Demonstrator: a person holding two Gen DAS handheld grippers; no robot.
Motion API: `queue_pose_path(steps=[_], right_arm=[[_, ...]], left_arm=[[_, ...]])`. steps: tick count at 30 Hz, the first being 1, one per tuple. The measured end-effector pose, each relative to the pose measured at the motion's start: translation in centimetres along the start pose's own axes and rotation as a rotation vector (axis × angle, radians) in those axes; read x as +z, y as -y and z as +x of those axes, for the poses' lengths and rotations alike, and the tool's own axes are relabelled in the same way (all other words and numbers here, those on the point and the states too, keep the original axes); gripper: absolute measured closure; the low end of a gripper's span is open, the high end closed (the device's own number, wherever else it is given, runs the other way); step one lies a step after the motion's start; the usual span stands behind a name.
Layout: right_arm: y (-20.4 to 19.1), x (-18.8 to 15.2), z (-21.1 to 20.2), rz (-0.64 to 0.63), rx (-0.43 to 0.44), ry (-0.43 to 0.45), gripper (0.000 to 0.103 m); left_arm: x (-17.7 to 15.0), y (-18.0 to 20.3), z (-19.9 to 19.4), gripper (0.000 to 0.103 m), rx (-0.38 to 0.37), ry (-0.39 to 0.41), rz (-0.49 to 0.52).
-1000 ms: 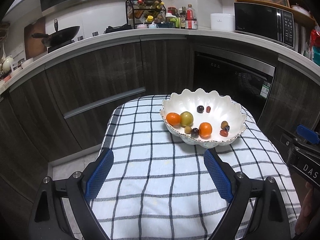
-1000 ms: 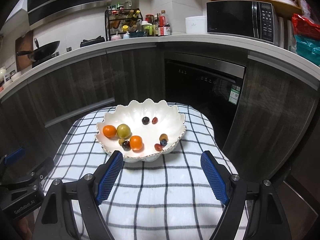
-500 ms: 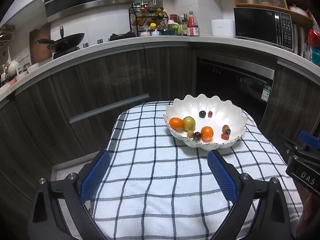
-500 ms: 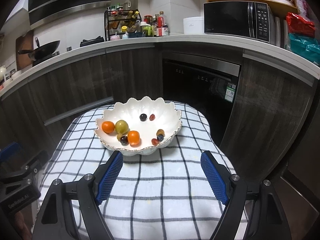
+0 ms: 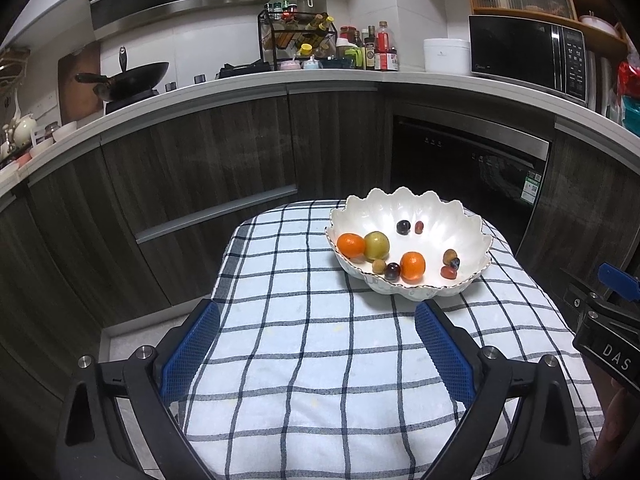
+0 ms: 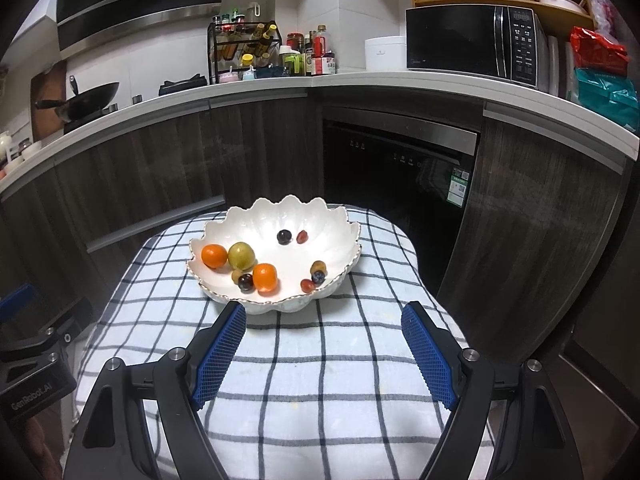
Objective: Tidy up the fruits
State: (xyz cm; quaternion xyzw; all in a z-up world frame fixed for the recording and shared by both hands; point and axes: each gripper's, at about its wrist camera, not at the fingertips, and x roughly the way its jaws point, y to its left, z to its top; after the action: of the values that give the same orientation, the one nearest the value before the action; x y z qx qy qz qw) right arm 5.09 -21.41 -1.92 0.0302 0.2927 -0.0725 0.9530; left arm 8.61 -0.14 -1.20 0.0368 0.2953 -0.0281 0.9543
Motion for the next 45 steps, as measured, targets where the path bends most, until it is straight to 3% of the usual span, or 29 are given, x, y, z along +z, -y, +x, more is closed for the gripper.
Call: queue_pose_path(steps=[45], right_arm=[[0.17, -0.18, 0.35, -0.001, -0.003, -0.003, 0.022]], left_arm=[[-0.34, -0.39, 0.47, 0.003, 0.003, -0.004, -0.003]])
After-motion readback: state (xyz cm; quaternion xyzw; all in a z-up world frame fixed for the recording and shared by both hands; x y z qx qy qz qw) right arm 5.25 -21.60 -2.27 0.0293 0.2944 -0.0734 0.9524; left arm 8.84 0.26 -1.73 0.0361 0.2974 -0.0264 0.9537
